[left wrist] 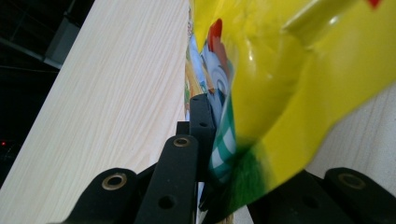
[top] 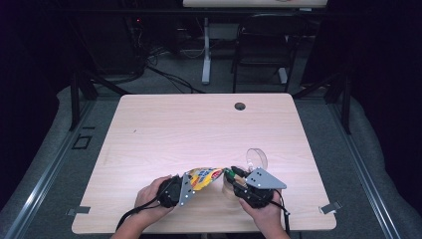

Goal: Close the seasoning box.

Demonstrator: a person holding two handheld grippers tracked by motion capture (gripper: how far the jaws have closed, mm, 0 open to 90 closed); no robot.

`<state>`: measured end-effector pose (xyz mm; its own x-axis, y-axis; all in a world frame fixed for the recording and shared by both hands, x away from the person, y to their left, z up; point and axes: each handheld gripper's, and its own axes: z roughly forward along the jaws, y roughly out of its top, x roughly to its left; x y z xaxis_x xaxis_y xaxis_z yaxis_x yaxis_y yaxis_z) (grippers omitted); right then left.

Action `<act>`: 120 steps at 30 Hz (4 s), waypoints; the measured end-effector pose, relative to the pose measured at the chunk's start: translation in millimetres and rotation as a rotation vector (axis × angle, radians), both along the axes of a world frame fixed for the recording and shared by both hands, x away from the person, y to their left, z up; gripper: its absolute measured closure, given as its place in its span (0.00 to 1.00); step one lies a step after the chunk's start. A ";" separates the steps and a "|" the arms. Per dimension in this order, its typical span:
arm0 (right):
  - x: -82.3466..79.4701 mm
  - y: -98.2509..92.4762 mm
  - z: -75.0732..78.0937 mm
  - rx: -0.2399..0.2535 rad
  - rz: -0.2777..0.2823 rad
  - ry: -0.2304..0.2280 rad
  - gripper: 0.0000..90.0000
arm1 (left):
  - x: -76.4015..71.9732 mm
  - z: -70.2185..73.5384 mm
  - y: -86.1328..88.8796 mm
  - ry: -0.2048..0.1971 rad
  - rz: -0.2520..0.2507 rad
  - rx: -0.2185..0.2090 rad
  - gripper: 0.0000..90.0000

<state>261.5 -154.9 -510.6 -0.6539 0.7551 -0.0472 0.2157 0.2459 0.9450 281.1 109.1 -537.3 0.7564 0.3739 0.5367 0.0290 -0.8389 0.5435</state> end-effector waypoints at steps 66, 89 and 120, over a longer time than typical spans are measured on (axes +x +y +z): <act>-1.6 -5.3 -5.3 0.024 0.000 0.017 0.66 | 40.7 -14.9 56.5 0.413 0.200 -0.521 0.91; -0.8 -6.8 -5.2 0.024 0.001 0.025 0.66 | 42.0 -21.9 70.8 0.477 0.264 -0.592 0.67; -5.1 -8.2 -0.1 0.018 0.004 0.034 0.63 | 20.3 -6.9 77.2 0.440 0.251 -0.604 0.46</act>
